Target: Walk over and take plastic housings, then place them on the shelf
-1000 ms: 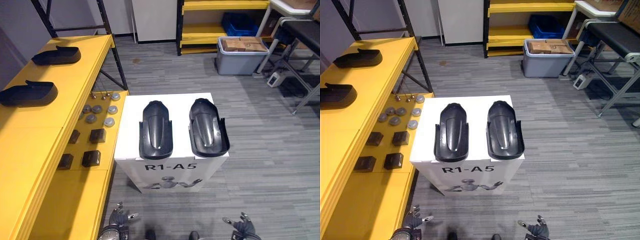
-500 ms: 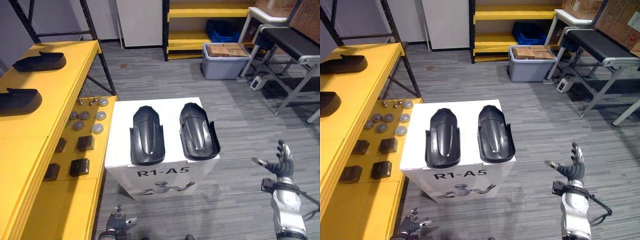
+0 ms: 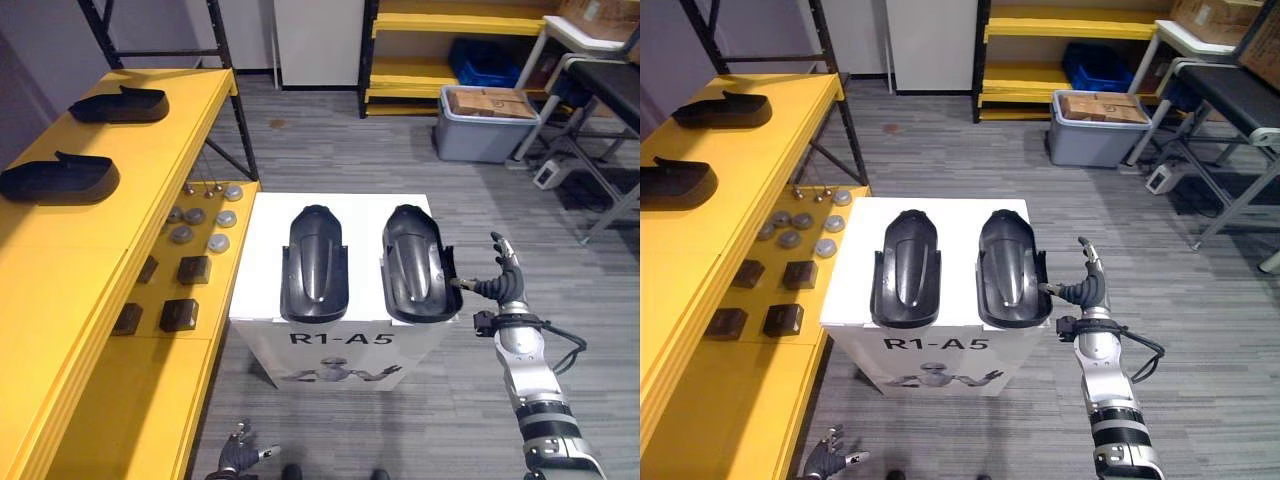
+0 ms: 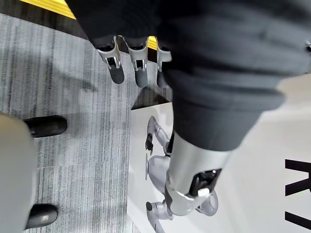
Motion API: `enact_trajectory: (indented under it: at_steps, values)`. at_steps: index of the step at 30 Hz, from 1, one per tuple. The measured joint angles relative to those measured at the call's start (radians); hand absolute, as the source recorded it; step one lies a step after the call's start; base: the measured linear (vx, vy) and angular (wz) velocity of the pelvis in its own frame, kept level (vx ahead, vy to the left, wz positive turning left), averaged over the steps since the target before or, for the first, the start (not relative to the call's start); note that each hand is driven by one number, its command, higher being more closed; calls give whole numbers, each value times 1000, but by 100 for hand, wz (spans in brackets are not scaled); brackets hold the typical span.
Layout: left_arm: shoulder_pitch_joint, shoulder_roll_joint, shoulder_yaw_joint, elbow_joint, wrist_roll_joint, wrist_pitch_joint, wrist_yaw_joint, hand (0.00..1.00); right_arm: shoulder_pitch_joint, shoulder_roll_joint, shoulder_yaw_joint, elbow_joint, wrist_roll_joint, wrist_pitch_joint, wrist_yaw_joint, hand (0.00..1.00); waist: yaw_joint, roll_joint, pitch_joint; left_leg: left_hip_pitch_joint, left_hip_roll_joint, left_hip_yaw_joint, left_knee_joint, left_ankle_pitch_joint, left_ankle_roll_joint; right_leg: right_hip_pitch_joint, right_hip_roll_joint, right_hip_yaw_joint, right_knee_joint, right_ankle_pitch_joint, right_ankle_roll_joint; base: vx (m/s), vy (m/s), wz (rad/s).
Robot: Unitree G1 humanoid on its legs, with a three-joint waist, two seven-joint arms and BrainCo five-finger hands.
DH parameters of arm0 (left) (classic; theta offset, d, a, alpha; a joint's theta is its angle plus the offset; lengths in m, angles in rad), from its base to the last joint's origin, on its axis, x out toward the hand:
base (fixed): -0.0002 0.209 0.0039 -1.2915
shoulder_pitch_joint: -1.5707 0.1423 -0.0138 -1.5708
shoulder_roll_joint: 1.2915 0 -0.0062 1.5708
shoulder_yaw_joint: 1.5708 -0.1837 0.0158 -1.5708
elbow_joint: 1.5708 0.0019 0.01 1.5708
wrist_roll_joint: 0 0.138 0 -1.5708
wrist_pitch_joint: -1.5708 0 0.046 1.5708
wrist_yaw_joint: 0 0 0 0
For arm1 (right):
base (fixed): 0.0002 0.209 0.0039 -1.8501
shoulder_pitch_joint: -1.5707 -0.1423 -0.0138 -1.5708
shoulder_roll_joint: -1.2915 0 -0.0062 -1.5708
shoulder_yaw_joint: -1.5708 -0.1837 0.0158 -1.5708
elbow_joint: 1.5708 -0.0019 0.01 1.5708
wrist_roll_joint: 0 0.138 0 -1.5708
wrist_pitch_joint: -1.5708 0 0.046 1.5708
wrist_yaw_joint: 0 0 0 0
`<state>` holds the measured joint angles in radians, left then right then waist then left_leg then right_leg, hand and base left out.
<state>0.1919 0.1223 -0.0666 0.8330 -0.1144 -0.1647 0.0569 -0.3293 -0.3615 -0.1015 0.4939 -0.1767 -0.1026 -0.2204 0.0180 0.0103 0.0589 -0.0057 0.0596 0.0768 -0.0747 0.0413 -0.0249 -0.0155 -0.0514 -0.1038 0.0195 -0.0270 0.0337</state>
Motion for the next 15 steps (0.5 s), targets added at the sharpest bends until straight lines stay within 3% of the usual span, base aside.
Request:
enact_trajectory:
  at_steps: [11,12,15]
  values:
    - [-16,-18,-38,4,-4,-1,25,0,-172,23,29,348,-17,57,-29,0,6,17,44,-21,-5,-26,-13,24,-5,-20,-5,-21,-1,12,0,-35,15,6]
    - [-21,-18,-40,11,-4,-1,25,0,-188,24,26,367,-17,62,-30,100,4,18,45,-26,-5,-25,-15,25,-5,-21,-5,-20,-2,13,0,0,0,0]
    - [-33,-22,-40,14,-11,1,29,0,-226,30,23,418,-16,64,-35,100,1,20,50,-28,-5,-26,-16,27,-5,-19,-4,-21,-11,17,-1,0,0,0]
